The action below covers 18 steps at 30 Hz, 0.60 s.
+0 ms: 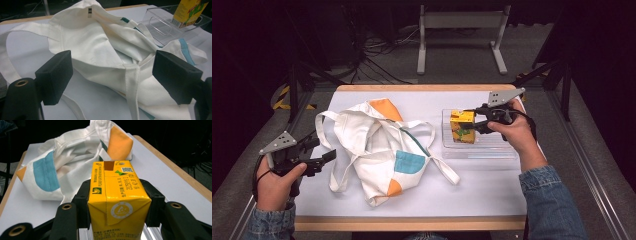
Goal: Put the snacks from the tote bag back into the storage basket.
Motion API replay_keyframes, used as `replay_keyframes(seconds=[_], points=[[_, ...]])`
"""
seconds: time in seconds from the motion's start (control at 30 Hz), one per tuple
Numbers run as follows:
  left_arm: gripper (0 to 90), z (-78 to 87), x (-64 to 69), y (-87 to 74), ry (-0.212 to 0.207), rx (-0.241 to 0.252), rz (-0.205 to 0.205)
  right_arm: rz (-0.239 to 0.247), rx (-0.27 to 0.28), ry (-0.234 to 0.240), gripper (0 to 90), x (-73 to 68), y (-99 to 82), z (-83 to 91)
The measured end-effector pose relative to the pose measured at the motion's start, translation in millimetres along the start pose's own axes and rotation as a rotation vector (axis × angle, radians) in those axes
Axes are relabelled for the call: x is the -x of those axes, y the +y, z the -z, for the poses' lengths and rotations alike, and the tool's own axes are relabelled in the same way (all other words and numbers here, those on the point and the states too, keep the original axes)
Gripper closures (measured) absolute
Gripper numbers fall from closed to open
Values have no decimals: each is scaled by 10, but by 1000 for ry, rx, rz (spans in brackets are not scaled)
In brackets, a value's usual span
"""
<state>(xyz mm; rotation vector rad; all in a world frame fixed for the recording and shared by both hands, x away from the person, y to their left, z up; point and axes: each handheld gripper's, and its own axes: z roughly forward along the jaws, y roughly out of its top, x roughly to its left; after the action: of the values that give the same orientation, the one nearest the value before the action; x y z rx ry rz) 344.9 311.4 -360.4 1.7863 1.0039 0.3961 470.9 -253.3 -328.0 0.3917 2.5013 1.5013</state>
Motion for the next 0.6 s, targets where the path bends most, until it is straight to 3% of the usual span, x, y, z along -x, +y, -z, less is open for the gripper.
replay_keyframes(seconds=[0.6], points=[[175,6,-8,-8,3,-4,-1,6,-70,50,507,-4,-66,-168]])
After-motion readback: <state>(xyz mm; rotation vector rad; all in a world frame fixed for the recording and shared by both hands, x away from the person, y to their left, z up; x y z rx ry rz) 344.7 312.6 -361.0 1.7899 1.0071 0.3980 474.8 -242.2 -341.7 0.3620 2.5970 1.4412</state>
